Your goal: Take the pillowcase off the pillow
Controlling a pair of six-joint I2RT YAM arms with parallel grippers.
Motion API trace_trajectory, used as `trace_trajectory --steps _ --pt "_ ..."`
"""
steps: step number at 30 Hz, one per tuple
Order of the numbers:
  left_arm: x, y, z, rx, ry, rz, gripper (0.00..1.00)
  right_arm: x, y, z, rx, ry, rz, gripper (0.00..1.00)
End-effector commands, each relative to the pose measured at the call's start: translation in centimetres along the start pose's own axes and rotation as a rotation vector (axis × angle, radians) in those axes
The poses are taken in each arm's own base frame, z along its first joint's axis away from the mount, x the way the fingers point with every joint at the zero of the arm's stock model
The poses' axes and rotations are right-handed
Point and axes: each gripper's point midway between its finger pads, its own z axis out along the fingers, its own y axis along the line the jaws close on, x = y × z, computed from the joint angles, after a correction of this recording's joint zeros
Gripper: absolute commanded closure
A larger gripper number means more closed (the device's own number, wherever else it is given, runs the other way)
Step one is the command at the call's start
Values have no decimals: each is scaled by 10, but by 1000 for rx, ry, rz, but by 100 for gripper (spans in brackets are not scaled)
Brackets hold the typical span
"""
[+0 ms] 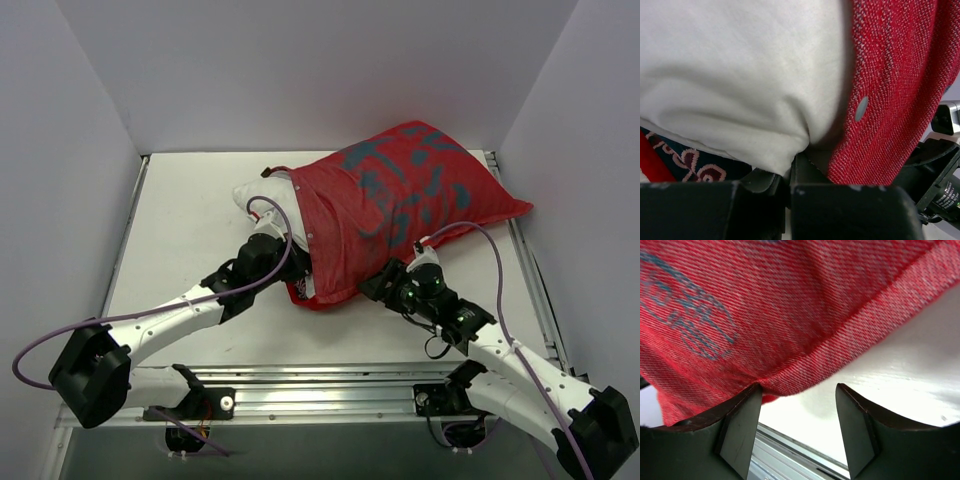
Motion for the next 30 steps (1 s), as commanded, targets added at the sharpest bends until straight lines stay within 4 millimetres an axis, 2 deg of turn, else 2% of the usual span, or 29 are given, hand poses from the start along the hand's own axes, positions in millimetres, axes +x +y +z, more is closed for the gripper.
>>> trace_trajectory --steps 1,7,13,16,20,23,24,25,26,30 --pt "-58 -63 -13 188 -206 -6 98 -18 24 2 -87 -78 20 45" --pt "-54 -53 -17 163 -206 -6 98 -40 38 -11 -131 -174 43 49" --pt "-54 -51 -20 159 -209 -10 98 -40 29 -11 -113 -201 70 55" --pt "-54 -52 -22 162 -210 -10 98 -38 23 -7 -107 -201 83 64" --pt "-56 -53 -23 164 -217 -11 98 -31 16 0 -92 -182 91 68" --pt "-56 -54 -25 164 -215 -9 98 -28 11 3 -81 -174 91 83" --pt "-57 -53 -26 160 -216 -10 98 -29 10 3 -73 -178 93 93" --pt "-60 -53 -29 153 -227 -12 98 -29 6 2 -54 -175 85 97" --pt "-59 -48 -30 123 -219 -9 98 -35 2 1 -31 -206 83 100" --pt "-69 -26 -42 37 -220 -24 98 -58 -14 -8 76 -280 48 100"
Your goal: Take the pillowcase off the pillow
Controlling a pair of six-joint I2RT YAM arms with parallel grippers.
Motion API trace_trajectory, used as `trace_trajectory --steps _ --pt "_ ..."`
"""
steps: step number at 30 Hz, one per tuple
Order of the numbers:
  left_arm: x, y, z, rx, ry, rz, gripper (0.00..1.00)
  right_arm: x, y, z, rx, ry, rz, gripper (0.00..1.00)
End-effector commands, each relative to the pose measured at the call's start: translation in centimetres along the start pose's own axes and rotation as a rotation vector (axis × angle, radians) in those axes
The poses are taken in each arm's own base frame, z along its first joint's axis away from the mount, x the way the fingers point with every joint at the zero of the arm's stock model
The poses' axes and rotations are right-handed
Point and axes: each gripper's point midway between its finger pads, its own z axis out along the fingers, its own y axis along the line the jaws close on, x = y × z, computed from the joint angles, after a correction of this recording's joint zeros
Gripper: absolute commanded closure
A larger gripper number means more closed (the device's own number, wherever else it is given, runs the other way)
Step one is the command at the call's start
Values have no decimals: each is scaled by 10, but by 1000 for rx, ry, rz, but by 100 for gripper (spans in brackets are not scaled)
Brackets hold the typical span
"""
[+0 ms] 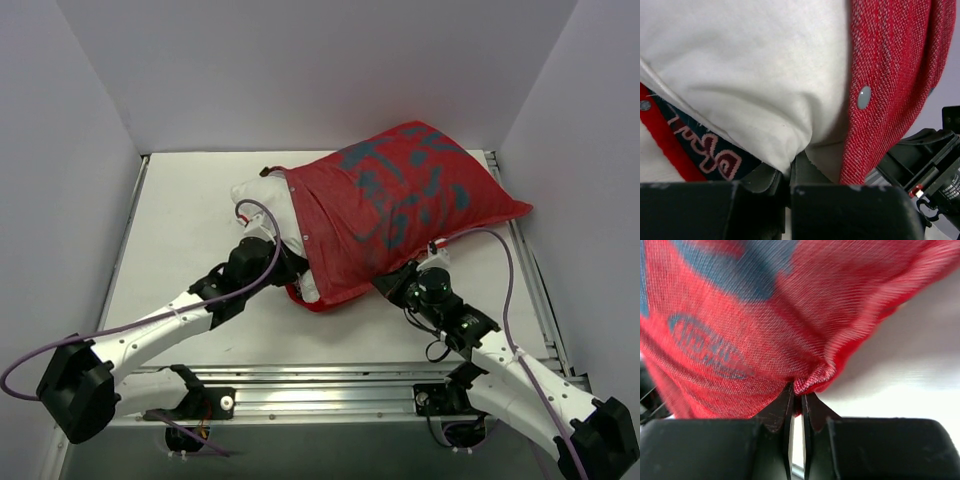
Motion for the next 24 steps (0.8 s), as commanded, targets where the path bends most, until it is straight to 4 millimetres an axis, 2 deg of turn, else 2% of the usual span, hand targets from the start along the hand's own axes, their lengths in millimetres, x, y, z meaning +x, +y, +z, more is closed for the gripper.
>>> trace_trajectory --steps 1,3,4,6,7,8,9,10,13,14,15,16,18,19,20,22,23,24 --pt "-70 -33 -33 88 -199 -38 98 -41 -23 -6 157 -142 -47 100" --pt "-65 -17 -43 50 -153 -36 98 -65 -27 -10 213 -202 -77 100" --pt "-71 -4 -56 17 -153 -45 98 -80 -37 -14 258 -239 -68 100" --pt "-74 2 -71 7 -135 -35 98 -98 -45 -18 308 -268 -70 100" --pt "-75 14 -86 -31 -133 -35 98 -105 -50 -19 327 -278 -62 100" --pt "-74 20 -93 -53 -128 -17 98 -123 -59 -22 362 -314 -29 100" --pt "-76 22 -103 -64 -129 -11 98 -130 -64 -23 375 -322 -15 100" --pt "-71 33 -116 -105 -117 -11 98 -133 -65 -23 364 -314 6 100" --pt "-65 45 -139 -141 -116 -5 98 -160 -79 -31 414 -387 73 100" --pt "-56 60 -147 -199 -90 -20 98 -164 -79 -33 429 -403 78 100" --pt "-52 66 -153 -224 -86 -30 98 -174 -76 -37 434 -432 82 100" --pt "-42 79 -163 -271 -71 -41 98 -178 -78 -40 458 -447 82 100" --pt "-31 86 -170 -288 -53 -72 98 -188 -73 -45 466 -466 69 100" --pt "-16 93 -173 -286 -10 -86 98 -187 -74 -45 475 -452 52 100" --pt "-9 97 -174 -290 4 -108 98 -187 -71 -46 469 -445 48 100" --pt "11 91 -174 -225 76 -140 98 -186 -67 -46 456 -430 30 100" --pt "25 96 -170 -220 119 -168 98 -180 -60 -43 420 -384 -19 100" --pt "30 93 -170 -188 135 -175 96 -177 -57 -42 410 -360 -42 97"
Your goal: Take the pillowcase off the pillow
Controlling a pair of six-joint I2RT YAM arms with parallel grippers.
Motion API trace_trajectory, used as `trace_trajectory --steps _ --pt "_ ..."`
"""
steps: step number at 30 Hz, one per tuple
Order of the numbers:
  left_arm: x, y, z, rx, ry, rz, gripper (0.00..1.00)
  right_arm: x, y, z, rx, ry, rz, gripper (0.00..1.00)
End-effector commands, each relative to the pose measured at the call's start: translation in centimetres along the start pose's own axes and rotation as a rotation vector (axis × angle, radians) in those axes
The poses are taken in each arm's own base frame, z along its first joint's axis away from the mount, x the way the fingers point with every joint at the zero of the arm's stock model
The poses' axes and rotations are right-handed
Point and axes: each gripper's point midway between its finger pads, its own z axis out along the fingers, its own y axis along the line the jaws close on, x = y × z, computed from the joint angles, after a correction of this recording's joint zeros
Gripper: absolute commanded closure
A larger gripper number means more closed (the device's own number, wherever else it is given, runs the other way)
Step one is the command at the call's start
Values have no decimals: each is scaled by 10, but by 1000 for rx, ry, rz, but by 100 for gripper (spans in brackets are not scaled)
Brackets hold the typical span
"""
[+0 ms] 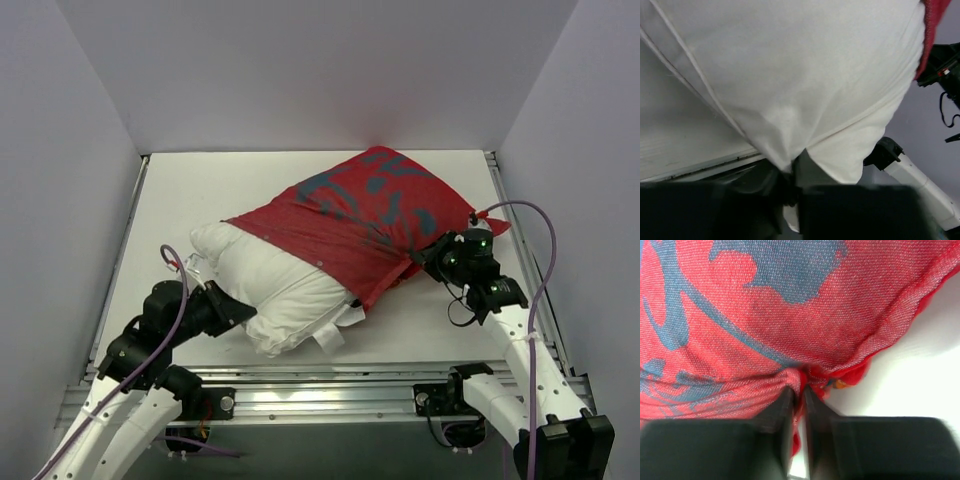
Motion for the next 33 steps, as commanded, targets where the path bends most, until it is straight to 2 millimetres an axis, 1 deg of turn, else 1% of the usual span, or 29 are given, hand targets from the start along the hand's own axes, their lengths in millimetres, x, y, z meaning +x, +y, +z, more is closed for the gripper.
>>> trace_trajectory --steps 1,2,3,4,5,6,7,8,10,12,14,15,16,17,18,19,20,21,23,24,25,26,27,28,29,30,31,32,33 --pt "25 37 -6 -100 67 -39 65 -74 -14 -14 134 -286 -115 85" --pt "23 33 -8 -86 63 -32 45 -70 -6 -16 99 -265 -135 78" --pt "21 31 -10 -86 60 -24 30 -68 1 -21 72 -257 -157 71" --pt "11 22 -16 -75 24 14 7 -70 9 -27 49 -262 -183 56" --pt "3 17 -20 -79 1 31 1 -71 15 -32 33 -264 -199 49" --pt "-2 19 -20 -117 -1 41 6 -71 19 -39 27 -266 -217 43" --pt "-9 16 -22 -130 -14 79 6 -77 30 -47 4 -283 -239 32" --pt "-27 2 -30 -126 -72 107 6 -79 35 -51 -10 -283 -286 28" --pt "-46 -8 -26 -154 -91 179 6 -82 46 -55 -39 -284 -334 20" --pt "-77 -21 -22 -195 -164 247 6 -83 60 -54 -77 -272 -378 17" --pt "-96 -24 -12 -231 -202 282 6 -75 78 -51 -136 -242 -412 16" --pt "-109 -23 2 -274 -219 282 6 -72 88 -45 -166 -232 -430 16" --pt "-113 -25 12 -277 -215 293 6 -67 96 -42 -188 -219 -445 15" --pt "-115 -24 20 -282 -207 293 6 -56 107 -39 -222 -192 -471 15" --pt "-115 -21 35 -297 -178 284 6 -54 116 -34 -240 -186 -485 15" --pt "-114 -18 42 -305 -164 273 6 -51 123 -32 -253 -181 -508 16" --pt "-111 -14 48 -315 -148 262 6 -48 130 -30 -269 -172 -528 15" --pt "-109 -11 53 -320 -139 248 6 -41 147 -27 -308 -160 -560 15" --pt "-95 4 59 -327 -111 214 6 -35 162 -23 -323 -163 -640 14" --pt "-95 1 54 -302 -136 204 5 -16 171 -13 -338 -116 -690 13" --pt "-88 10 54 -308 -136 181 5 -17 187 -16 -362 -132 -745 12" --pt "-90 5 46 -276 -171 174 5 -12 194 -12 -368 -125 -777 12" --pt "-89 5 42 -265 -187 160 5 7 201 0 -380 -79 -823 12" --pt "-89 4 39 -253 -198 158 5 8 218 -3 -410 -91 -853 11" --pt "-88 7 36 -253 -210 155 5 13 224 2 -415 -92 -926 10" --pt "-89 6 29 -245 -230 154 5 27 225 20 -397 -54 -975 9" --pt "-91 6 26 -246 -242 156 5 34 251 12 -445 -66 -1014 8" --pt "-91 9 25 -252 -249 154 6 42 254 17 -440 -50 -1088 8" --pt "-91 10 25 -253 -253 152 6 57 254 36 -422 -8 -1129 8"
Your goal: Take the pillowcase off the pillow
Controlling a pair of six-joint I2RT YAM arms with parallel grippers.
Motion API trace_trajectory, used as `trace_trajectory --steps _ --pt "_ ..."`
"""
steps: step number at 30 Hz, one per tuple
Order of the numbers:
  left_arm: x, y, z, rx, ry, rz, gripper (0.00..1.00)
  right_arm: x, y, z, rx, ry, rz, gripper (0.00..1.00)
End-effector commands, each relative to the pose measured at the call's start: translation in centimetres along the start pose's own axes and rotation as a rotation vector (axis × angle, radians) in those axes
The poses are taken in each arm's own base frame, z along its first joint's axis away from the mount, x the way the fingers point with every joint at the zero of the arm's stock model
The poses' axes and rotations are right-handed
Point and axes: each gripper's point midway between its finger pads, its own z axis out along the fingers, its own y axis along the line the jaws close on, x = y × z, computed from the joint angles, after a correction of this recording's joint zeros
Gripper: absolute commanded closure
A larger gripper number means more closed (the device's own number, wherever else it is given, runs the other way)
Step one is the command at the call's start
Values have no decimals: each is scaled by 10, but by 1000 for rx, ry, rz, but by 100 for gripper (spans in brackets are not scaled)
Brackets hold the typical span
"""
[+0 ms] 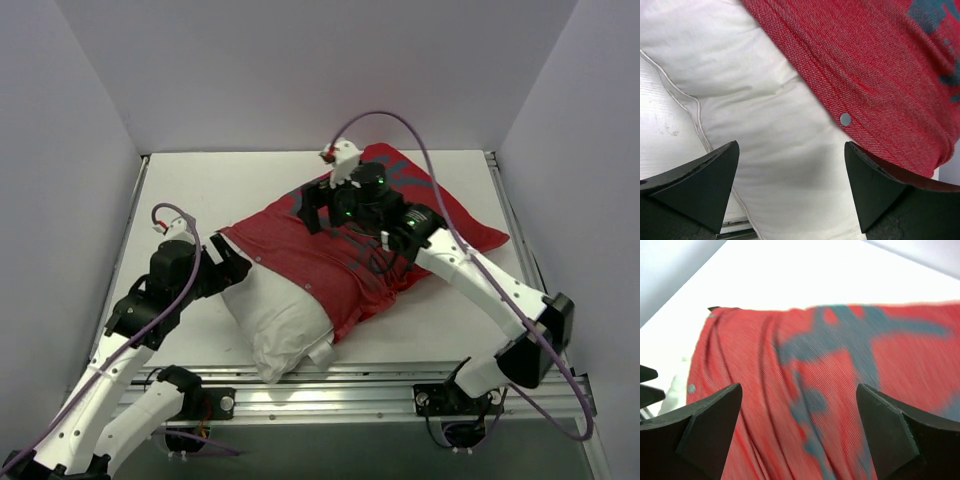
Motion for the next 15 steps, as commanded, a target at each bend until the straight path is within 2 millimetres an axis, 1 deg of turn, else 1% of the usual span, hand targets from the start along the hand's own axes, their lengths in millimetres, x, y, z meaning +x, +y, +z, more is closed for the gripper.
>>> trace_trajectory --steps 1,2,3,4,5,6,7,8,9,10,12,13,14,15 --pt "-10 1 3 1 -53 -24 6 -7 26 30 -26 21 -232 7" --pt "-8 -1 7 10 -43 -27 6 -20 34 34 -38 4 -257 7" --pt "-3 2 11 1 -28 -31 6 -6 36 55 -42 54 -300 6" --pt "-2 5 14 -10 -22 -36 6 -5 39 63 -45 66 -319 6" --pt "-1 5 17 -12 -19 -38 6 -13 48 68 -54 63 -340 6" --pt "1 7 20 -17 -17 -47 6 4 47 87 -53 114 -373 6" --pt "-1 9 21 -19 -25 -54 6 7 48 94 -59 128 -387 5" --pt "-1 10 22 -23 -26 -58 6 15 50 99 -69 160 -407 5" --pt "-3 11 23 -25 -34 -60 6 23 56 111 -88 183 -426 5" --pt "-3 14 24 -33 -37 -67 6 29 59 115 -113 199 -460 5" --pt "-5 17 30 -38 -43 -77 6 50 60 124 -131 257 -490 5" --pt "-3 17 33 -27 -35 -80 6 57 59 125 -135 274 -501 6" --pt "-7 16 38 -20 -42 -88 6 65 56 129 -128 292 -504 7" --pt "-6 14 42 -9 -35 -88 6 69 51 130 -116 304 -505 8"
